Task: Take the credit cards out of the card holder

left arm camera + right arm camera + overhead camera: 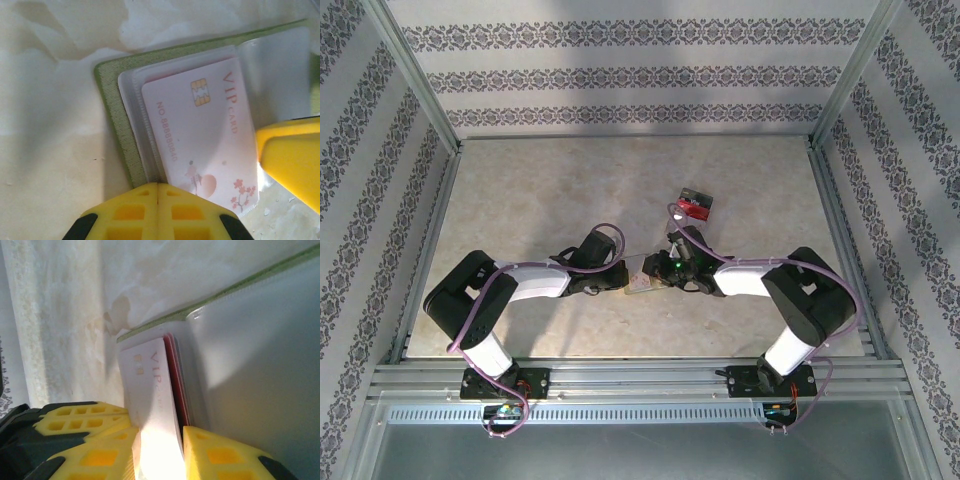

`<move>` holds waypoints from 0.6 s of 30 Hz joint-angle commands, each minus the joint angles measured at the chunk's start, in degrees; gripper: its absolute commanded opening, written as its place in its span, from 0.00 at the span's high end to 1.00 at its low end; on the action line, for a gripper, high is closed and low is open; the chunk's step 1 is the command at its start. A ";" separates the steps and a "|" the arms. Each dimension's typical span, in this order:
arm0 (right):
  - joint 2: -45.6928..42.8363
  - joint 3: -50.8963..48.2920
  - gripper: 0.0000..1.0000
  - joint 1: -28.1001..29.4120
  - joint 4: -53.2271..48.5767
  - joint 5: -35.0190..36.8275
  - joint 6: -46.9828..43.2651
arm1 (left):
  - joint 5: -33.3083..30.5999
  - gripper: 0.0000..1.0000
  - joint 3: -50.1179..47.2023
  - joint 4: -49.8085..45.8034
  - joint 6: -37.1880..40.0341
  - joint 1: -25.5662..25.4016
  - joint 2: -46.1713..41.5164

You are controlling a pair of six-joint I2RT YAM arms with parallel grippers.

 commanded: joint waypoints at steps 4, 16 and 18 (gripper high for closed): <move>2.40 -0.57 0.73 1.38 11.74 -9.13 2.22 | 0.91 0.97 1.17 0.57 0.13 -1.02 1.09; -2.04 -0.92 0.73 2.01 11.39 -9.93 1.69 | -0.99 0.98 5.13 -2.74 2.99 -1.02 2.67; -2.92 -0.92 0.73 2.06 11.23 -10.04 1.67 | -1.67 0.98 6.05 -4.14 4.49 -0.94 2.80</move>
